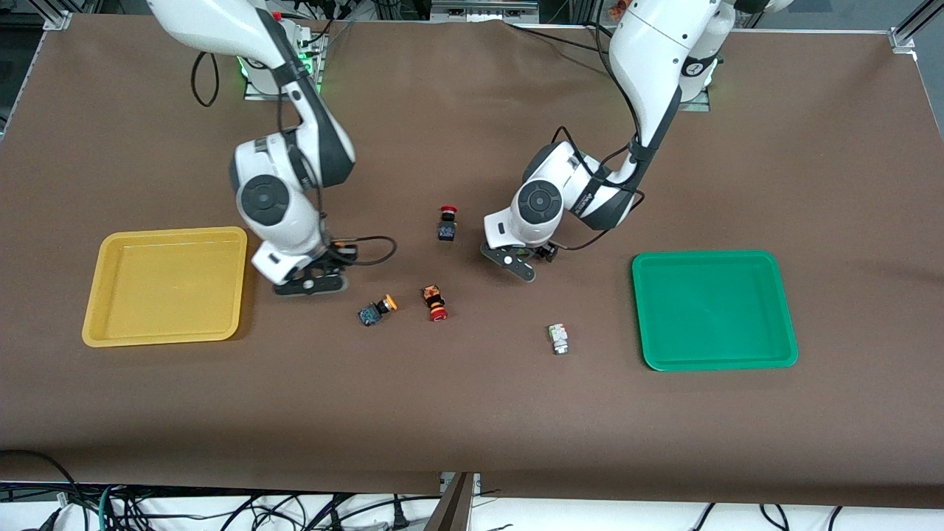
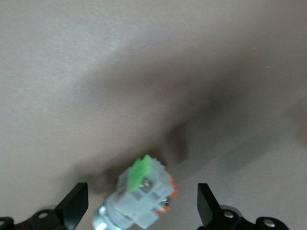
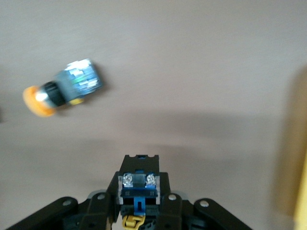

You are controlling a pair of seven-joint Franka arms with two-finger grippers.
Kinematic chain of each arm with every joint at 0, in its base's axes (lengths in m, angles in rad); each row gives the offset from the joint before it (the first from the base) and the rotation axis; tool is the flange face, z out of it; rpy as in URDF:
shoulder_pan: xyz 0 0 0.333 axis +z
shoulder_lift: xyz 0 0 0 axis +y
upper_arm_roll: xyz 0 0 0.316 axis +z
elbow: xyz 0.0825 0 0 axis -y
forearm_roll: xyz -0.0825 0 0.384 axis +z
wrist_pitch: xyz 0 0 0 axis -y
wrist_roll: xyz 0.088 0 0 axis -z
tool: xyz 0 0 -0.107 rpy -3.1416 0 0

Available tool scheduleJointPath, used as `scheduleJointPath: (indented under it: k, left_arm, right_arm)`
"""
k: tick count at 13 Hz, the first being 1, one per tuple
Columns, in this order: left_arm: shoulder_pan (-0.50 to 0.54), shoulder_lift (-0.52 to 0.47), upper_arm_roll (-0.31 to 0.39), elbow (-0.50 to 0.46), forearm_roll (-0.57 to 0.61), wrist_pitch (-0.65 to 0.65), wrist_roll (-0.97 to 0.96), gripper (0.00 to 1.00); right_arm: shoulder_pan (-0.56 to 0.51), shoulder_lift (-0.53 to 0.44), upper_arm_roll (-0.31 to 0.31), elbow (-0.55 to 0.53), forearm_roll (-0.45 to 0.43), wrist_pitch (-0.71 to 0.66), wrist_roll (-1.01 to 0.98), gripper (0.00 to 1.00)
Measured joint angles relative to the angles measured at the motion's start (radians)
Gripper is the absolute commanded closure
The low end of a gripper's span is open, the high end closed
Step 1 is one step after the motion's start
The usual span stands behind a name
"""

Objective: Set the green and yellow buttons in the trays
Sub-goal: 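Carry the blue button to the yellow tray while the left carries white to green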

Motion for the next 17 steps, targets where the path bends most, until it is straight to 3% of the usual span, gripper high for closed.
scheduleJointPath:
  k: [1, 2, 3, 5, 6, 8, 13, 17]
  left_arm:
    - [0.010, 0.000, 0.001, 0.000, 0.000, 0.002, 0.014, 0.00]
    - [0.018, 0.000, 0.002, 0.000, 0.000, 0.003, 0.024, 0.07]
    - [0.021, 0.000, 0.002, 0.000, 0.000, 0.004, 0.027, 0.28]
    - [0.021, 0.000, 0.001, 0.000, 0.000, 0.005, 0.029, 0.60]
    - [0.021, 0.000, 0.000, 0.000, 0.000, 0.006, 0.029, 0.66]
    - [0.021, 0.000, 0.000, 0.000, 0.000, 0.007, 0.029, 0.98]
    - [0.062, -0.016, 0.007, 0.018, 0.000, 0.006, 0.030, 1.00]
    - [0.267, -0.100, 0.012, 0.122, 0.000, -0.211, 0.190, 1.00]
  right_arm:
    - [-0.001, 0.000, -0.048, 0.000, 0.000, -0.001, -0.028, 1.00]
    - [-0.004, 0.001, -0.093, -0.001, 0.000, -0.005, -0.052, 1.00]
    - [-0.012, 0.001, -0.131, -0.002, 0.000, -0.013, -0.073, 1.00]
    - [-0.064, 0.005, -0.158, -0.006, 0.000, -0.021, -0.122, 1.00]
    - [-0.103, 0.010, -0.161, -0.007, 0.000, -0.021, -0.159, 1.00]
    - [-0.189, 0.022, -0.163, -0.007, 0.000, -0.019, -0.220, 1.00]
    - [-0.328, 0.060, -0.164, -0.007, 0.000, 0.013, -0.363, 1.00]
    - [-0.435, 0.116, -0.163, -0.008, 0.049, 0.086, -0.517, 1.00]
